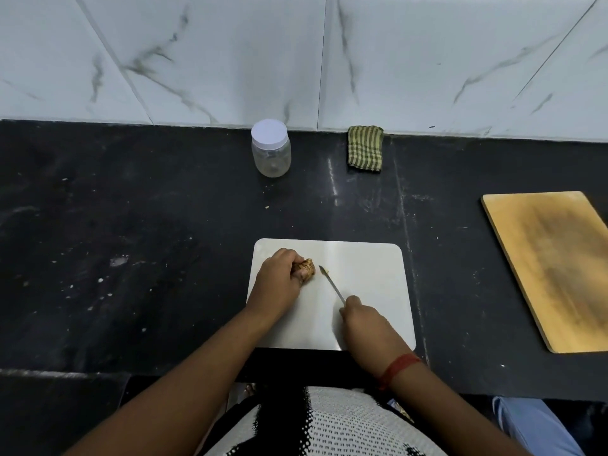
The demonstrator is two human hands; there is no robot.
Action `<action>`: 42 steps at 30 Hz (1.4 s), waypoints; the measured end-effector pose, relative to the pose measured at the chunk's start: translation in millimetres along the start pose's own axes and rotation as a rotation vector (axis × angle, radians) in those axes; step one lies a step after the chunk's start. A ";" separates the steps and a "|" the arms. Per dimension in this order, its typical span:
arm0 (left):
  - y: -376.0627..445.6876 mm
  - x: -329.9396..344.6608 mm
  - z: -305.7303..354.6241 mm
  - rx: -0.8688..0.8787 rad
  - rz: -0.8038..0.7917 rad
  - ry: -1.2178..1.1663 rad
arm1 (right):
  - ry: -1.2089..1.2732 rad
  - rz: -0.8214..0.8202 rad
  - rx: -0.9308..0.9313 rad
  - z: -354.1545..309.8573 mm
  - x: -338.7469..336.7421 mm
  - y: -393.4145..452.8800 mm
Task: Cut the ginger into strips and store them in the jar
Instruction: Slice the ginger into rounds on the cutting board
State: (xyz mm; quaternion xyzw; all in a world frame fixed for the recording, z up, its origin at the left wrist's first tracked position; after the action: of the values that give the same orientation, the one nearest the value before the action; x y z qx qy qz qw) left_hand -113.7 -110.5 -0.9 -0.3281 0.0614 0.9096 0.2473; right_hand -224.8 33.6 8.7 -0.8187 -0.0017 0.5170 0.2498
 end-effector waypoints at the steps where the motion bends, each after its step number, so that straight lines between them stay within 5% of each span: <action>1: 0.1 0.0 -1.1 -0.003 -0.001 -0.001 | 0.015 -0.011 -0.002 2.2 2.2 -3.5; 20: -1.2 1.5 -0.8 -0.010 -0.024 0.022 | 0.227 0.058 0.359 88.0 -8.0 -44.0; 35: -4.4 -10.9 1.9 -0.160 -0.016 0.024 | 0.289 0.035 0.269 59.2 -14.7 -32.7; 42: -4.2 -12.3 -7.2 -0.177 -0.147 0.117 | 0.252 0.012 0.161 32.7 -20.9 -21.2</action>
State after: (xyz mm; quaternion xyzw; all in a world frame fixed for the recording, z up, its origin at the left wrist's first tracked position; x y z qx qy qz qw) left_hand -99.3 -113.9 1.4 -0.4049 -0.0288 0.8701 0.2795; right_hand -256.8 60.1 24.0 -0.8544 0.0758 0.4102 0.3097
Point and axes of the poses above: each hand's wrist, its own y-axis towards the middle knuckle, its own x-axis out of the palm, z = x × y, the point moved 9 cm from there along y, towards the middle knuckle, and after that the axes turned 5 degrees about -y, right-handed, at the moved point
